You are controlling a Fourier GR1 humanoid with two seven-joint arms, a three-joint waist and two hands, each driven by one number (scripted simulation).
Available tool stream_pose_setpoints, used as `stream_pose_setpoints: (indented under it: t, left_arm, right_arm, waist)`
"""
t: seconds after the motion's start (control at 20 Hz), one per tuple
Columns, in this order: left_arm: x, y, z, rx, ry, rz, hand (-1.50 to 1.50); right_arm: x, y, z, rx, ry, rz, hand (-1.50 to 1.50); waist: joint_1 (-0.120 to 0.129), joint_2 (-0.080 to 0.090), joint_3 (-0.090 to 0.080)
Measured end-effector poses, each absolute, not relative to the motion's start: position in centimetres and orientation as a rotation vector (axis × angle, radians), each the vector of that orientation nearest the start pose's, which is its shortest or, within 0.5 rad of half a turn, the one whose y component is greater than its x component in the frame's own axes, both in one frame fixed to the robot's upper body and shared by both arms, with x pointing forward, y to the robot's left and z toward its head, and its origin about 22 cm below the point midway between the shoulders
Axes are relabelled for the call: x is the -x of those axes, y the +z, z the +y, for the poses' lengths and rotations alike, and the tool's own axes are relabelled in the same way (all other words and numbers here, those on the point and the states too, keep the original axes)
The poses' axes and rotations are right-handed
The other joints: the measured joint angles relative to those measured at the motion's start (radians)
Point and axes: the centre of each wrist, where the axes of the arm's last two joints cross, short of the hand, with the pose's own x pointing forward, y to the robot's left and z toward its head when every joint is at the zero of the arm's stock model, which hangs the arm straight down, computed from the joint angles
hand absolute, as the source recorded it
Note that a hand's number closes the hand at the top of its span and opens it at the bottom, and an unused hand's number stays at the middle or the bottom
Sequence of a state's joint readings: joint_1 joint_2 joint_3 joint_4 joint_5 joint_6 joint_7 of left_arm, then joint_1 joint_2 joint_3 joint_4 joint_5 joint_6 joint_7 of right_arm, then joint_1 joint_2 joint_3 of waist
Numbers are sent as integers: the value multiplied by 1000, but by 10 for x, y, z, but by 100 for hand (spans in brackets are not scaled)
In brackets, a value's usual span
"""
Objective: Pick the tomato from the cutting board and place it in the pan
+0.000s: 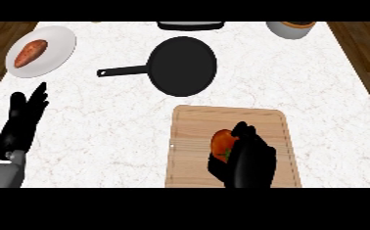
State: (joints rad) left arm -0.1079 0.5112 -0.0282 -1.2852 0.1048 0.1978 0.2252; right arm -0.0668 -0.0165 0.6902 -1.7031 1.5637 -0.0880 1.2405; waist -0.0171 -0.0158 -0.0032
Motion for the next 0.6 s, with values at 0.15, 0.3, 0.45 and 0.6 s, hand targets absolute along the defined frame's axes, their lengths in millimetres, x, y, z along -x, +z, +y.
stream_pose_setpoints:
  t: [0.15,0.3,0.45,0.6]
  left_arm:
    - [-263,12,358,-500,-96,-1189,0]
    - [-266,11,350,-490,-102,-1200,0]
    - [-270,10,345,-486,-108,-1207,0]
    - [-275,13,342,-480,-118,-1212,0]
  right_arm:
    - [-196,56,-69,1461,568,-1106,150]
    - [-205,69,-66,1496,537,-1158,150]
    - [-216,83,-65,1511,501,-1198,150]
    - [-234,92,-67,1521,461,-1207,150]
  waist:
    - [11,4,1]
    - [23,10,1]
    - [32,15,2]
    - [43,20,2]
